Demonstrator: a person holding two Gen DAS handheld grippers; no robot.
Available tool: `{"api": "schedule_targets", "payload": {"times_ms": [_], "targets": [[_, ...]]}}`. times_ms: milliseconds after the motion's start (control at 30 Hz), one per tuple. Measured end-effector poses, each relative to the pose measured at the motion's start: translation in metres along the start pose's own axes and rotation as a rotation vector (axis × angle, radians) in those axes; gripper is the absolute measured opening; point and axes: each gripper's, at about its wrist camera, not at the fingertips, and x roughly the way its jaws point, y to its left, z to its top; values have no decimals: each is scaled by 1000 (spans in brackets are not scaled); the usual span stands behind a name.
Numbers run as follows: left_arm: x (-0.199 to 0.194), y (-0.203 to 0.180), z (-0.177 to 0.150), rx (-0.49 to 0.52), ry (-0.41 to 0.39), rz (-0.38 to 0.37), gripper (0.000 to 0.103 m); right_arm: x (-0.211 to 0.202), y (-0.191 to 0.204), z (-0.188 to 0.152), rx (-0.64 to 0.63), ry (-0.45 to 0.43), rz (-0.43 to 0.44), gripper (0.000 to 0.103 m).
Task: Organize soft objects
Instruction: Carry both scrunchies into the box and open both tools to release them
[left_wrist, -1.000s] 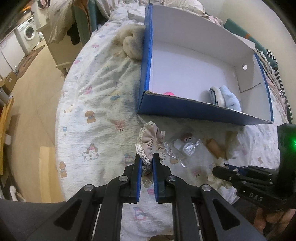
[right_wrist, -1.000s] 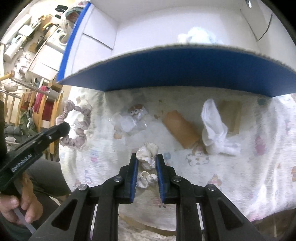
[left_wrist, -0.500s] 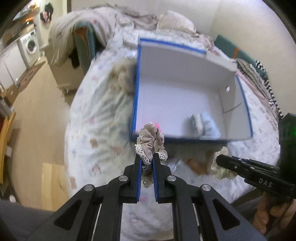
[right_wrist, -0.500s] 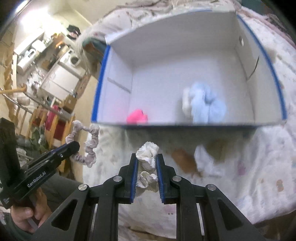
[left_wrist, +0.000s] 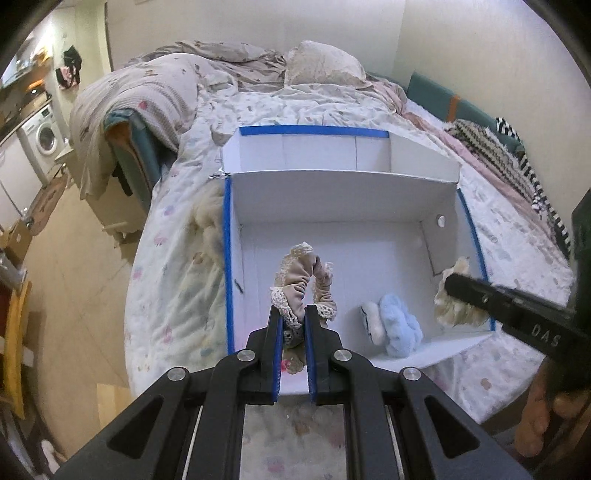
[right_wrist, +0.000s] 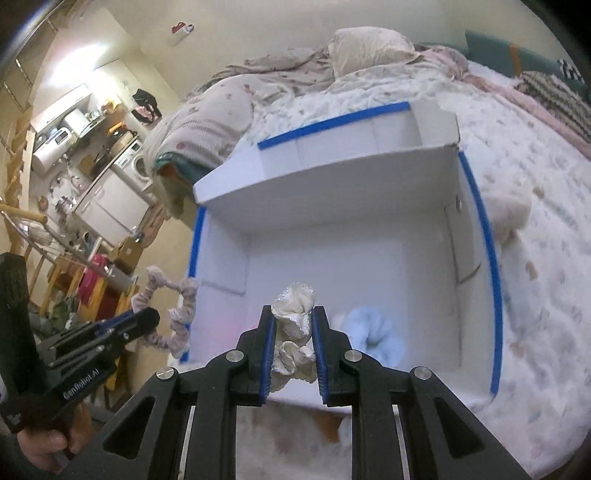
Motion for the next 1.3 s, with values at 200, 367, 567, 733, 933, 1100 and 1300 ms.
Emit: {"api": "schedule_targets", "payload": {"times_ms": [200, 367, 567, 733, 933, 1100, 1300], "targets": [[41, -9, 0, 18, 41, 12, 10, 25, -20, -2, 48, 5, -11, 21], [68, -8, -6, 7, 64, 6, 10, 44, -30, -7, 50, 42, -48, 21], [89, -16, -10, 30, 67, 26, 10, 64, -39, -11, 50, 88, -86, 21], [100, -19, -15, 27, 104, 2, 10, 75, -42, -15, 43, 121, -114, 21], [108, -24, -19, 45, 116, 12, 10, 83, -51, -18, 49, 146, -149, 21], [117, -22, -22, 37, 139, 5, 10, 84, -57, -18, 45, 146, -188, 21], [117, -23, -22, 33, 124, 14, 11, 84, -61, -17, 73, 142, -193, 21]]}}
